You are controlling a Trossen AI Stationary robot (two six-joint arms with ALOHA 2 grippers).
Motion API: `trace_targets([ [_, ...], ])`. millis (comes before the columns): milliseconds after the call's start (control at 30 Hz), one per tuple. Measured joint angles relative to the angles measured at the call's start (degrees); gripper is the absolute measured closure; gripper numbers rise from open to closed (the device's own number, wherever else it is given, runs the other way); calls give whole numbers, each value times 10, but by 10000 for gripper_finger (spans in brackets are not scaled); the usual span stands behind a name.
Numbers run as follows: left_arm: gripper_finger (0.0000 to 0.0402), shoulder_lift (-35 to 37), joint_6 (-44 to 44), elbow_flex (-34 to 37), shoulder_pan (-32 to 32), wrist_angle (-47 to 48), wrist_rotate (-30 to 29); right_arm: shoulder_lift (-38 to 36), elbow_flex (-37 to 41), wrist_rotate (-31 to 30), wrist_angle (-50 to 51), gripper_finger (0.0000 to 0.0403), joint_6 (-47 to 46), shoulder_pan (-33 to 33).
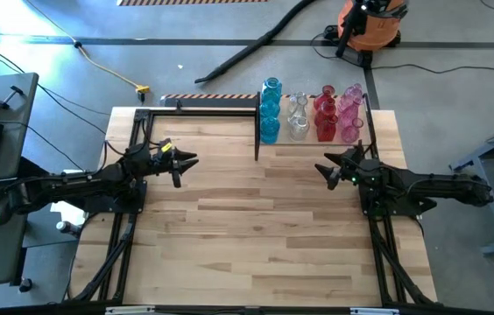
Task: Sort vases onto shelf
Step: Return to Home Position
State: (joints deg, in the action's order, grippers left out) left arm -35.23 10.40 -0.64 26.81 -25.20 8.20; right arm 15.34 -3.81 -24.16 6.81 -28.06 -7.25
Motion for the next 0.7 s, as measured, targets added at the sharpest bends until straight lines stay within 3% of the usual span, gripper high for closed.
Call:
trace_targets([
  [500,295,1,0,0,0,3,0,0,0,2,2,81,0,0],
  [700,295,41,0,0,0,13,-1,0,0,2,2,81,0,0],
])
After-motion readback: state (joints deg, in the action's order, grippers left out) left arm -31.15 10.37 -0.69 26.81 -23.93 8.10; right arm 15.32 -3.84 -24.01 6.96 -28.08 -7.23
